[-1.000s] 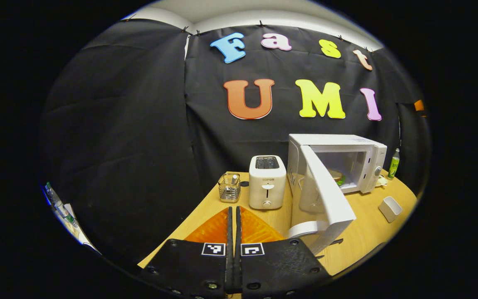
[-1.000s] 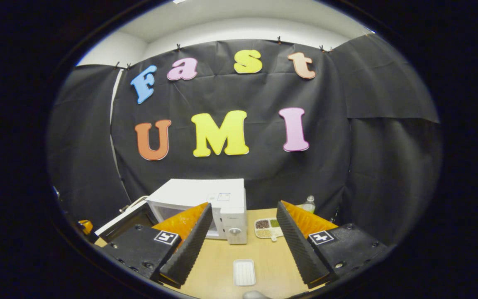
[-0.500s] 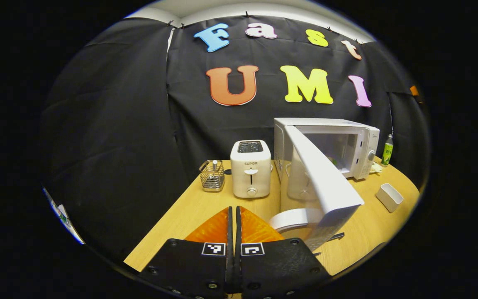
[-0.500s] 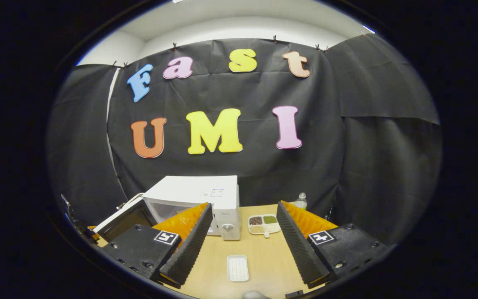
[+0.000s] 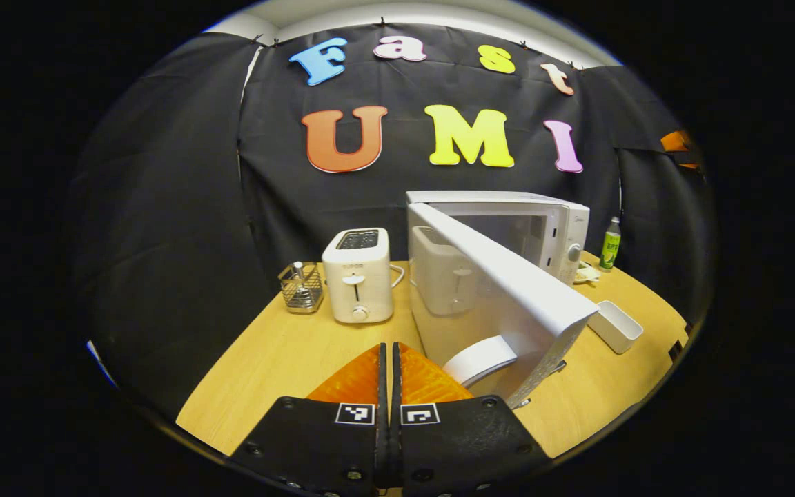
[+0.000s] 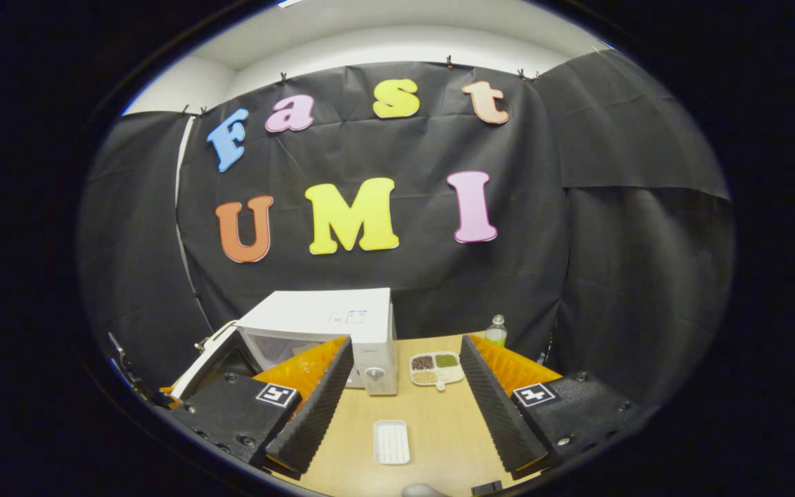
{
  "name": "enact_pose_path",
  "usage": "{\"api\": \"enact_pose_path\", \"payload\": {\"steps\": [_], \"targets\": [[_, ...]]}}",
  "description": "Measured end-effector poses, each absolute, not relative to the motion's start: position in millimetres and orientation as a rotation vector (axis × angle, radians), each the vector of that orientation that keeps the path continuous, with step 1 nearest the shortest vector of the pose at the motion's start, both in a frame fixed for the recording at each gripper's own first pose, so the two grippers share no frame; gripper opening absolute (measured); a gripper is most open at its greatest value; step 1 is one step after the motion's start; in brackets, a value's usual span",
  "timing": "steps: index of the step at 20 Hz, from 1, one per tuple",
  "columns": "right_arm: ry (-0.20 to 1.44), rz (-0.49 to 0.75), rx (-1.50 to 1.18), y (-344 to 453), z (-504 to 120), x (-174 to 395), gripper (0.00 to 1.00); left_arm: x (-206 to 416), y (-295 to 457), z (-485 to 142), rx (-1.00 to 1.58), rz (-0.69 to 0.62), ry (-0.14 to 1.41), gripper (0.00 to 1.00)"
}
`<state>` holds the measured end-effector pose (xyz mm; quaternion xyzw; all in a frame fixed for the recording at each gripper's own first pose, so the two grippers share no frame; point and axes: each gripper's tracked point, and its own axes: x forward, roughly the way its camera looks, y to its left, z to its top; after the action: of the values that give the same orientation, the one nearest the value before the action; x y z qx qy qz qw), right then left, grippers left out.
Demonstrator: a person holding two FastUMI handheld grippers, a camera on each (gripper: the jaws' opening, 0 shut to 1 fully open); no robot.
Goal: Open the microwave oven with the left hand, put the food in, and close the microwave oven.
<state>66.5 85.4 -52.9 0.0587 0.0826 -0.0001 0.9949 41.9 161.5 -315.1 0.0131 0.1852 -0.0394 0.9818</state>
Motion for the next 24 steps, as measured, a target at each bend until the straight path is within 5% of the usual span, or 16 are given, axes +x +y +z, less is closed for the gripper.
{"api": "enact_pose_path", "payload": {"steps": [5,6,24], "targets": [[0.179,0.008,0.129,77.5,-62.4,66.1,0.92,45.0,90.7,-319.3,0.011,-0.202,0.389,0.0],[0.187,0.007,0.131,74.6,-66.1,65.1,0.99,46.9,79.0,-319.3,0.019,-0.221,0.39,0.0],[0.204,-0.006,0.155,-1.0,-70.6,85.8,0.92,135.4,-75.6,-309.2,0.08,-0.401,0.339,0.0]]}}
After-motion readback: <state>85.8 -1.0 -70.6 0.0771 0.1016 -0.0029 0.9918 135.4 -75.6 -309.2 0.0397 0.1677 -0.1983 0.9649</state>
